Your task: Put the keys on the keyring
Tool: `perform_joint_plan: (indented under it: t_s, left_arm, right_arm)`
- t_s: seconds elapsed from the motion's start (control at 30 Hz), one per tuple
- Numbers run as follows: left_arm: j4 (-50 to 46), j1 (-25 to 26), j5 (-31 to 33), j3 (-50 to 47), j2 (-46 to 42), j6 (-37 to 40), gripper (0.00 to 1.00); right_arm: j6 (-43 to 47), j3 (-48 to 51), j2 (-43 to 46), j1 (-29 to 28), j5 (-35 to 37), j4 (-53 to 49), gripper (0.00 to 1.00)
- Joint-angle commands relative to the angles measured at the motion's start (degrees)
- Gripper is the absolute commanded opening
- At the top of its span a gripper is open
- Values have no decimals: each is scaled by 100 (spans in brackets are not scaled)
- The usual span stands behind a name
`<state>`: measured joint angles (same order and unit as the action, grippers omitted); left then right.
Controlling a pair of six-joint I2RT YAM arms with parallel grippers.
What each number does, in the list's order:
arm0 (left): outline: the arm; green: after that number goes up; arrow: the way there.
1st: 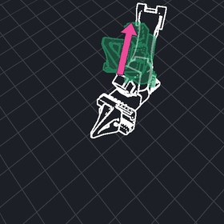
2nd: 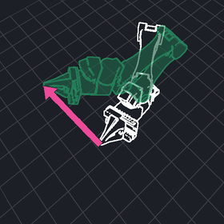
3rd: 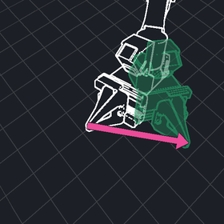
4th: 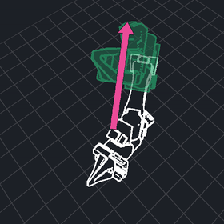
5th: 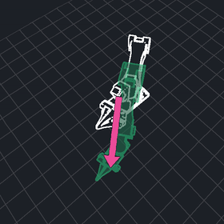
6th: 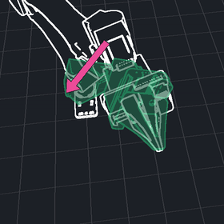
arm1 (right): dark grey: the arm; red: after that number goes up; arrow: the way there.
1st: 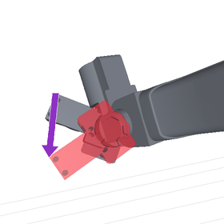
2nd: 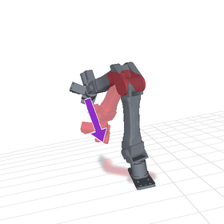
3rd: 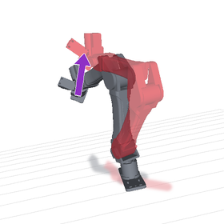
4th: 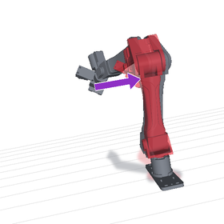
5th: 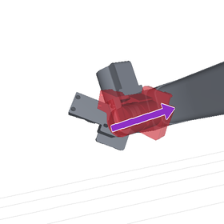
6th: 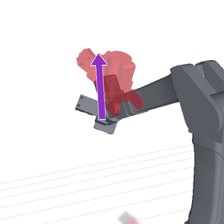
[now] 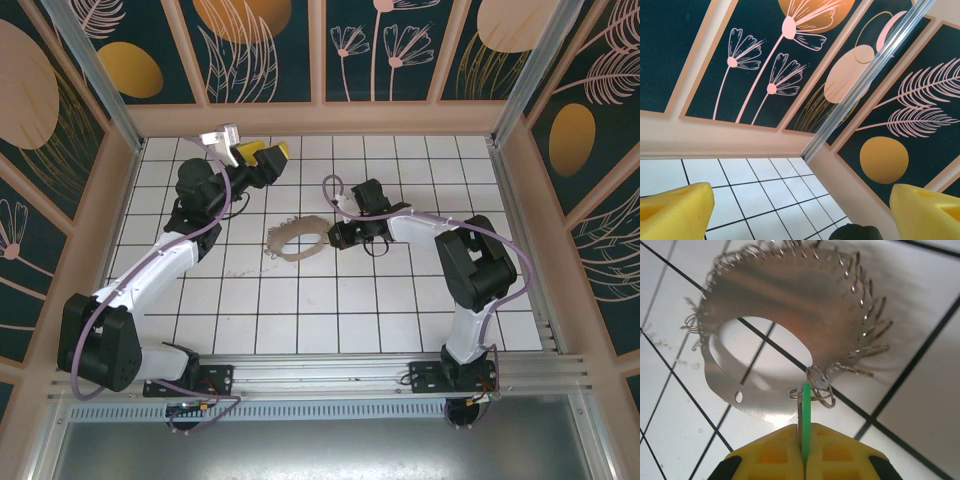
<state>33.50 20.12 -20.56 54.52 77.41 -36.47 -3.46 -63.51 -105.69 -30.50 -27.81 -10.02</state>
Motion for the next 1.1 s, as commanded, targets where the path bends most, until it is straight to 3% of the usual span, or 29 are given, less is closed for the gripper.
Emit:
perform_joint_plan:
  t_s: [0.0,0.7,0.83,1.07]
  left_arm:
    - [285,-39,-119,90,69,25,90]
    - [377,-43,-334,293,319,12,91]
    - [395,-43,-361,302,353,-18,91]
    - [381,-43,-383,295,305,-2,91]
  right_arm:
    - [-254,185,54,-52,202,-292,0]
    - [-571,972,336,-350,396,-508,0]
    - [-585,1112,586,-356,426,-616,29]
    - [-683,1284,1628,-313,495,-915,56]
